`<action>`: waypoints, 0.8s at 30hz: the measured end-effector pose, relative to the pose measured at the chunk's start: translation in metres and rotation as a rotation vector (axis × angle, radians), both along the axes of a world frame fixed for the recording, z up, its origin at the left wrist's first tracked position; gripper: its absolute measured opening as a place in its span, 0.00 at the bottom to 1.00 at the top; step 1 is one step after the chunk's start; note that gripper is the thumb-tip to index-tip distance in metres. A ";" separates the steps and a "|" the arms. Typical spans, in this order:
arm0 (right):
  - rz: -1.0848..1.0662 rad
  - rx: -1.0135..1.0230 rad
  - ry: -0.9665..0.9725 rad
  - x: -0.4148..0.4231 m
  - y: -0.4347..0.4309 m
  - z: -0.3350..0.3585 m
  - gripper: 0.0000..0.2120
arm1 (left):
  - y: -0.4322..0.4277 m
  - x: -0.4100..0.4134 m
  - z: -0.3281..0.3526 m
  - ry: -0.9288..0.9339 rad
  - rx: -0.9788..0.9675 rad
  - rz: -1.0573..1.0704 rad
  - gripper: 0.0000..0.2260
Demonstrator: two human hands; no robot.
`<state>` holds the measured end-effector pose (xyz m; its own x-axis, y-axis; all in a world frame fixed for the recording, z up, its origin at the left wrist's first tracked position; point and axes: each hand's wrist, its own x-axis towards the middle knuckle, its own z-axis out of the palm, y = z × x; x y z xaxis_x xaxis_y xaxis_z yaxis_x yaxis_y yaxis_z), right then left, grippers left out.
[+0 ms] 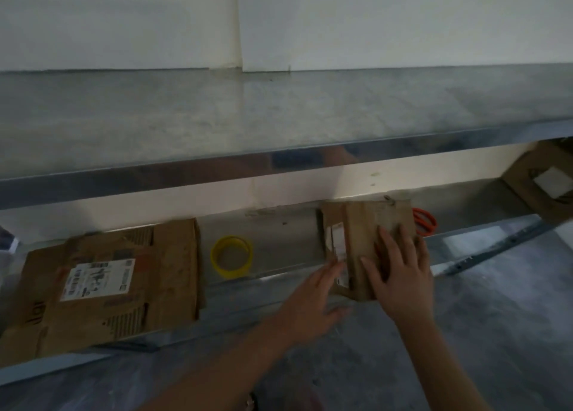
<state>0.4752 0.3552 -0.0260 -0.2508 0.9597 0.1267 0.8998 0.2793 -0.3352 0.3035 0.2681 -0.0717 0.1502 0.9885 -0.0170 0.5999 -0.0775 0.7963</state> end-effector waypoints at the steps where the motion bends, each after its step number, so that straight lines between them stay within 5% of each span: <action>1: 0.007 -0.003 -0.003 0.002 0.004 0.001 0.34 | 0.005 0.011 -0.001 -0.013 -0.002 0.009 0.38; 8: 0.174 -0.143 0.072 0.016 0.040 0.006 0.35 | 0.037 0.037 0.013 -0.076 0.032 0.273 0.49; 17: 0.511 -0.289 0.170 0.065 0.078 0.006 0.48 | 0.075 0.017 0.037 0.503 0.068 0.327 0.49; 24: 0.344 -0.393 0.386 0.072 0.105 0.003 0.47 | 0.089 0.031 0.049 0.544 -0.014 0.338 0.45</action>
<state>0.5472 0.4606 -0.0233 -0.5585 0.8261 -0.0751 0.5755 0.3207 -0.7523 0.3350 0.3572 -0.0223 -0.2033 0.9790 -0.0158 0.9081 0.1945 0.3708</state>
